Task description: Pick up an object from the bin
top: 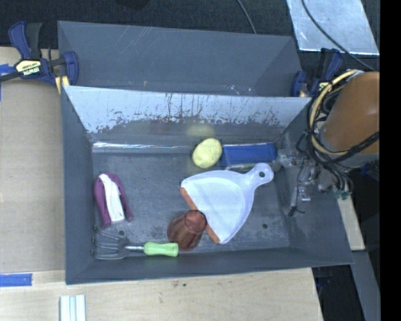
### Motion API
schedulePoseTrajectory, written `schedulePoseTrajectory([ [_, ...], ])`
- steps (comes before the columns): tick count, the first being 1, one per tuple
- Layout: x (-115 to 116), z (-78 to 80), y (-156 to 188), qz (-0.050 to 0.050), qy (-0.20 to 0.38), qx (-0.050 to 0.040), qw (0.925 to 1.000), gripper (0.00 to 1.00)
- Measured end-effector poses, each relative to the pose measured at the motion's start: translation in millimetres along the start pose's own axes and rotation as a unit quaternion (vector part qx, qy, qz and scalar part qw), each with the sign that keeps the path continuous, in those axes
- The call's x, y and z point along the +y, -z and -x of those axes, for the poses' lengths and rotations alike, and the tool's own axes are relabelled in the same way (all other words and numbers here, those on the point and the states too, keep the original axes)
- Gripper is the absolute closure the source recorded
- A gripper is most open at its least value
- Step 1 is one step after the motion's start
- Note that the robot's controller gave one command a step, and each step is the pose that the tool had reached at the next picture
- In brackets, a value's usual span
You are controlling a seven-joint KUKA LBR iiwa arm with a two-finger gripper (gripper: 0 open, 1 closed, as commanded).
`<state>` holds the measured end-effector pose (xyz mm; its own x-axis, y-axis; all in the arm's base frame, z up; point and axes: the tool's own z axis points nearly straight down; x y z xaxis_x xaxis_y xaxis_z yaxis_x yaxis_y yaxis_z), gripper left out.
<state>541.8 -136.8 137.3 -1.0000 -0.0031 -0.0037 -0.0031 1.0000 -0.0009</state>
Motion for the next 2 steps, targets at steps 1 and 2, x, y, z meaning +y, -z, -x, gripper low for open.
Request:
schedulePoseTrajectory([
  [1, 0.0, 0.0, -0.1, 0.0, 0.0, 0.0, 1.0, 0.0],
  [2, -3.7, -1.1, -61.9, 0.001, -0.015, 0.0013, 0.9999, 0.0],
])
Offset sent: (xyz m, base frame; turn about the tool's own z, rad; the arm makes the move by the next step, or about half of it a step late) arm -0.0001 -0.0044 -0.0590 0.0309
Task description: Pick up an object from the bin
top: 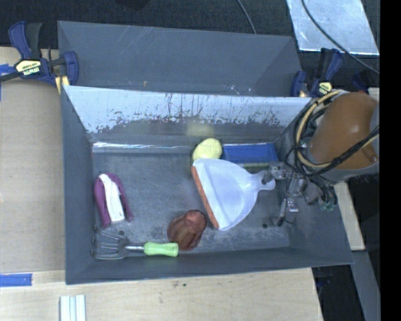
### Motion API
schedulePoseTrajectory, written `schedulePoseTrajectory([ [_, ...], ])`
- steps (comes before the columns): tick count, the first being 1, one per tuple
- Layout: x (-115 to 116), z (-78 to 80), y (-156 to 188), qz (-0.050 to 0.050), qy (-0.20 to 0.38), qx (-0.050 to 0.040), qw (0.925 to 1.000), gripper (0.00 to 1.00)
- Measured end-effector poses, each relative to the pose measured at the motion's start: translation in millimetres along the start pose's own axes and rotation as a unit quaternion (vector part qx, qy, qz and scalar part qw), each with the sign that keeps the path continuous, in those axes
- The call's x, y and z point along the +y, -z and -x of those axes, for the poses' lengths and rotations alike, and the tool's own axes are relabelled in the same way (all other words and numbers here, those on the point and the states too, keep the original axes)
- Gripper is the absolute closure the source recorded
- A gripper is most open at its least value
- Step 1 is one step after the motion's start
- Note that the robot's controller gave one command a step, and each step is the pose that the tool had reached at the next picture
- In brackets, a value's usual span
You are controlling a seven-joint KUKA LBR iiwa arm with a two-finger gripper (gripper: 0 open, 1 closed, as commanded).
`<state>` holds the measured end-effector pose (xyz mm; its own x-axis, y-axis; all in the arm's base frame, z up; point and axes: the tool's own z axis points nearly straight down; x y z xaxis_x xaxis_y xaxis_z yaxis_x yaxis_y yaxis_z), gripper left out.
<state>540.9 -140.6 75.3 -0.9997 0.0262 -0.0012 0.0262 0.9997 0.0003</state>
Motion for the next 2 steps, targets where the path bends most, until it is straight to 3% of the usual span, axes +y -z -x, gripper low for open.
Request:
schedulePoseTrajectory([
  [1, 22.3, 11.6, -4.8, -0.002, 0.02, -0.0069, 0.9998, 1.0],
  [2, 22.4, 11.6, -4.8, -0.002, 0.02, -0.0069, 0.9998, 1.0],
])
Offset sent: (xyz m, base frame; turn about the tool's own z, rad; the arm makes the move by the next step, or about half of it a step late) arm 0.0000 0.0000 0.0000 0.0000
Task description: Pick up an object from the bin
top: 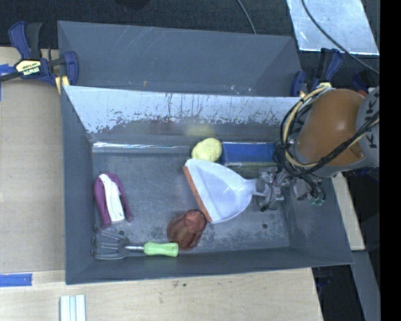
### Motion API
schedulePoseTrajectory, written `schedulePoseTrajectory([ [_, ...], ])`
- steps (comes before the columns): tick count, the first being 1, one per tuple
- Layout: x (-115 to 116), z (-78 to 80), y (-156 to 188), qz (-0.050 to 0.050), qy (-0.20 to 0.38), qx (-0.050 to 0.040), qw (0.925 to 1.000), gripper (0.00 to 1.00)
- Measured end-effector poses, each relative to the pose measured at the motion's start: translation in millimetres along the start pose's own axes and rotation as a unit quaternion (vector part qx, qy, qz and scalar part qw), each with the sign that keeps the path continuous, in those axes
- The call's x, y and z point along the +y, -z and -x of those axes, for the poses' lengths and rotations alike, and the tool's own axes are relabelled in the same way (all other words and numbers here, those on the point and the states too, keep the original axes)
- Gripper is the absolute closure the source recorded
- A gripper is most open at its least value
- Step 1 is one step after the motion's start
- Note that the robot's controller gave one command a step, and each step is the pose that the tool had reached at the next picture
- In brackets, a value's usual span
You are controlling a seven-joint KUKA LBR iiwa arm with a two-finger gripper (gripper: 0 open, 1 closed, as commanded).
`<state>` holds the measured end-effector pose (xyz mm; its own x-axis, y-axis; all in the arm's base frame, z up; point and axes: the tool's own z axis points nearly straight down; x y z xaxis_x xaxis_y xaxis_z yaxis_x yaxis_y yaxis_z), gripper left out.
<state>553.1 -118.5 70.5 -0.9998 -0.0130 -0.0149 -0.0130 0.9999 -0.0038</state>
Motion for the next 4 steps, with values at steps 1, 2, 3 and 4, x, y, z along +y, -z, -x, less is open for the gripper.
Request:
schedulePoseTrajectory([
  [1, 3.5, 0.2, -0.1, 0.0, -0.011, 0.0007, 0.9999, 1.0],
  [2, 5.8, -0.9, 0.6, 0.0, -0.011, 0.0006, 0.9999, 1.0],
  [3, 9.6, -1.9, 0.8, -0.001, -0.014, 0.0012, 0.9999, 1.0],
  [4, -26.9, -54.3, 15.3, -0.002, 0.05, -0.0001, 0.9987, 1.0],
])
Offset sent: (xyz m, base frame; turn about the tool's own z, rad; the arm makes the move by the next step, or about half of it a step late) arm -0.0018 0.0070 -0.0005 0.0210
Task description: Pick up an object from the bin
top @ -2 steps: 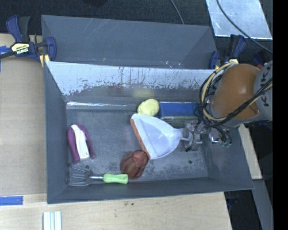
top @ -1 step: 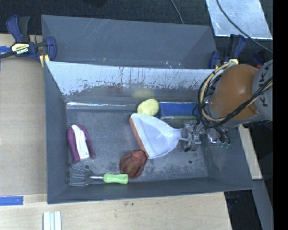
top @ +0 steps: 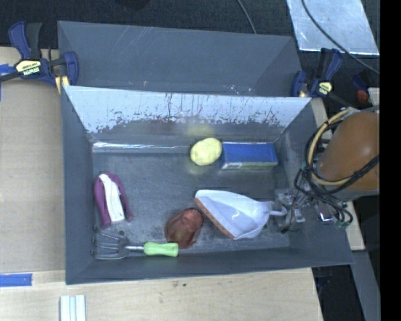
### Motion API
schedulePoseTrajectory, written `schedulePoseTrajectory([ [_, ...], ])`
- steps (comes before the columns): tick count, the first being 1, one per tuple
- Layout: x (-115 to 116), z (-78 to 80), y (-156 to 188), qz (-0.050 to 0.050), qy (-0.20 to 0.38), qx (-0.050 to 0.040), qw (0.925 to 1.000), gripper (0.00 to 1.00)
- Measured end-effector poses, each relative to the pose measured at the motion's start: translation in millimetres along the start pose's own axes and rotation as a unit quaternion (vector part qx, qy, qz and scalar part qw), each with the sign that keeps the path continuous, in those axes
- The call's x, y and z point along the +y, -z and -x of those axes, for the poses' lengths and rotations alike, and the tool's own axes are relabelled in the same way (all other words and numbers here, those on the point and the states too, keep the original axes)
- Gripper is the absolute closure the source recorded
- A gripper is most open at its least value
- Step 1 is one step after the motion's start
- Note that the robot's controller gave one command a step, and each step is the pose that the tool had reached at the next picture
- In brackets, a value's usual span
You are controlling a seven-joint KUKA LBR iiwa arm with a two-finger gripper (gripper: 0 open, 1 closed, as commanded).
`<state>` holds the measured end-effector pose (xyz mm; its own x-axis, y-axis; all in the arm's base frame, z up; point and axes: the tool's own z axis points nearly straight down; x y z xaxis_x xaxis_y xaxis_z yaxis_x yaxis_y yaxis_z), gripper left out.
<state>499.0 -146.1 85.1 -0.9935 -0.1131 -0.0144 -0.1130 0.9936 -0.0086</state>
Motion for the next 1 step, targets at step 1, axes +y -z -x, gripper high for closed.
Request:
schedulePoseTrajectory([
  [1, 10.3, 13.3, -4.5, 0.0, -0.019, -0.0014, 0.9998, 1.0],
])
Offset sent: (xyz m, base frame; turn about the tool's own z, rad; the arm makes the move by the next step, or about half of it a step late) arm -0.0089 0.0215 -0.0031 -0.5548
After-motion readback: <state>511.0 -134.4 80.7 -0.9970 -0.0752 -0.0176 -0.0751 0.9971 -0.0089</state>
